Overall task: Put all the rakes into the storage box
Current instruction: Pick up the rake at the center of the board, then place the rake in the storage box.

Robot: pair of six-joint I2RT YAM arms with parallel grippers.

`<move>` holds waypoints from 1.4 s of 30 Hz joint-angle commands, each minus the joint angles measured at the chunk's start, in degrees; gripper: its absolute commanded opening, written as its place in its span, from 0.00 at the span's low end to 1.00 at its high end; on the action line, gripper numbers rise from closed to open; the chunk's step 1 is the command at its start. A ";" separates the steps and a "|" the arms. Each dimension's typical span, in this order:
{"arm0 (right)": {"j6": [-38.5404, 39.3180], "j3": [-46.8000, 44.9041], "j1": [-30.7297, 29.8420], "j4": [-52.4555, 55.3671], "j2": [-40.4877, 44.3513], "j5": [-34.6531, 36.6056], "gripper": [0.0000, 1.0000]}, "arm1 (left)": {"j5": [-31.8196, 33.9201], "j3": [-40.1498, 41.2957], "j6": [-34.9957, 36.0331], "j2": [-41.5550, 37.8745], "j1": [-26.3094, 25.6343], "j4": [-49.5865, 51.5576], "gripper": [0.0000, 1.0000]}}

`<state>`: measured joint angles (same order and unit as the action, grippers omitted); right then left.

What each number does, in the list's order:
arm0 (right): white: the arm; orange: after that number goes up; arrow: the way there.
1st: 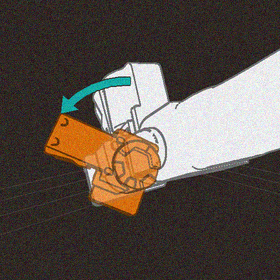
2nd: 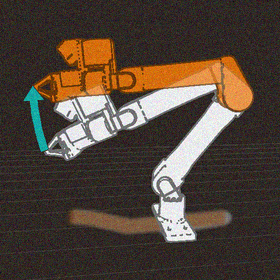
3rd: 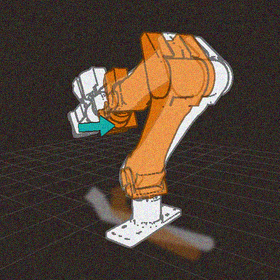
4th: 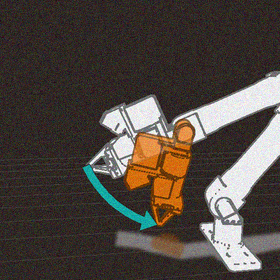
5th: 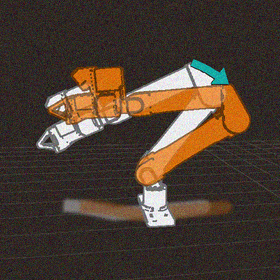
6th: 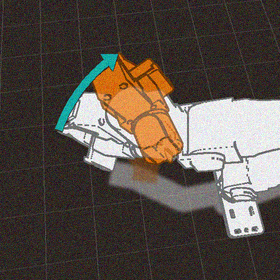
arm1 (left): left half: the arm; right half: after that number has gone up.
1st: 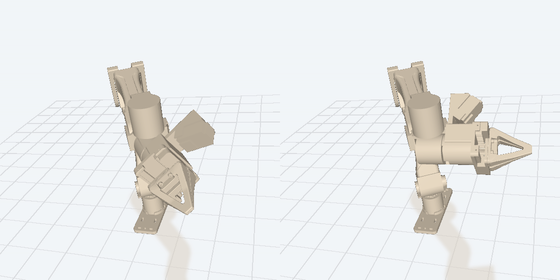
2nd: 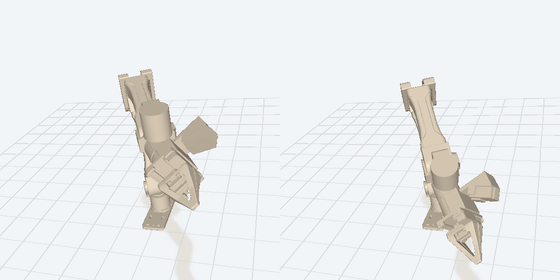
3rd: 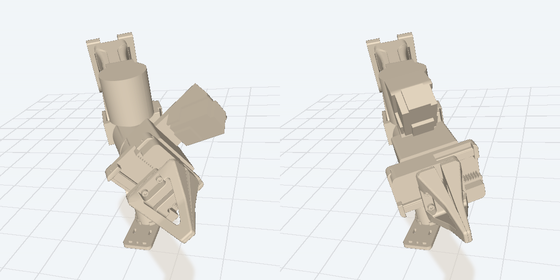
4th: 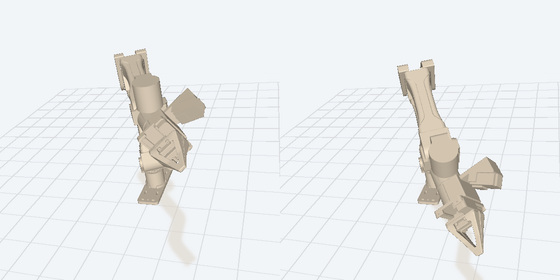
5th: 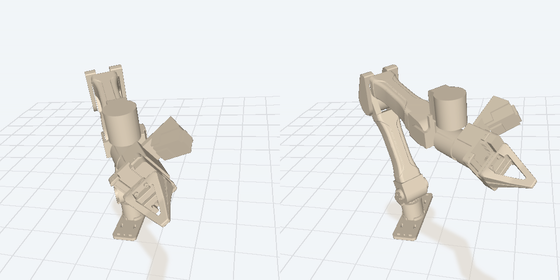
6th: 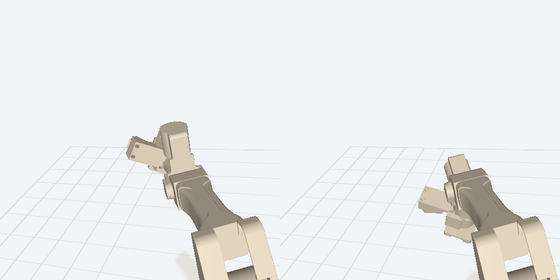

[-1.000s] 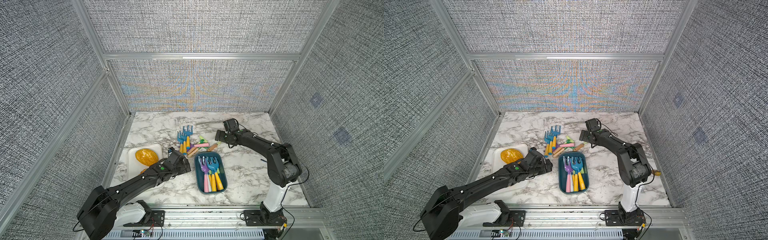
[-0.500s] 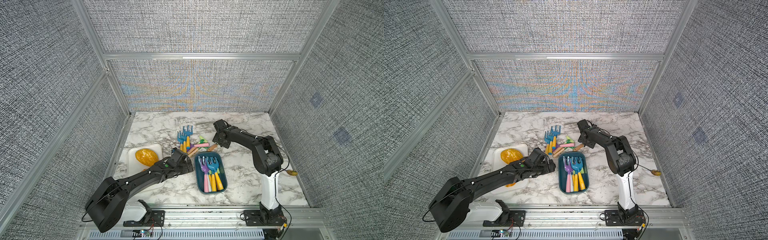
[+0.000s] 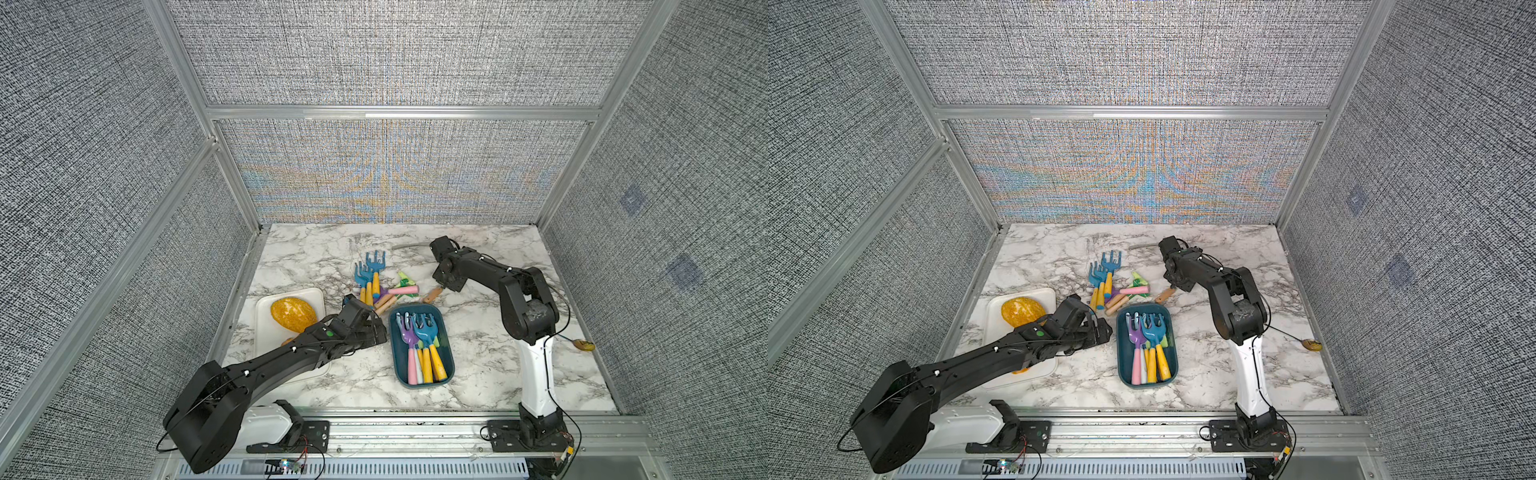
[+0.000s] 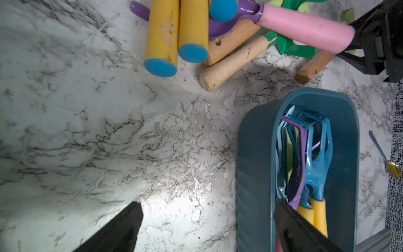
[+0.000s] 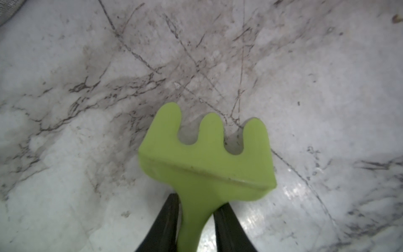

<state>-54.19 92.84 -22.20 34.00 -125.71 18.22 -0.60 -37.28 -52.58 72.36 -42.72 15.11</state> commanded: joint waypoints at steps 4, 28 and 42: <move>2.39 -4.23 1.84 1.91 3.18 1.90 0.11 | 0.04 1.27 -0.15 -2.75 0.03 0.92 0.99; 29.94 -39.62 -1.78 -18.84 48.74 -19.17 0.00 | 2.81 4.70 -1.73 -13.41 0.00 6.04 0.99; 14.21 -50.43 -18.77 -21.10 62.61 -25.79 0.00 | 7.81 7.84 -2.19 -20.68 0.02 9.26 0.99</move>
<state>-33.50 43.66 -39.16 15.59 -64.20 -6.46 5.23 -29.43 -55.51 51.99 -42.65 23.03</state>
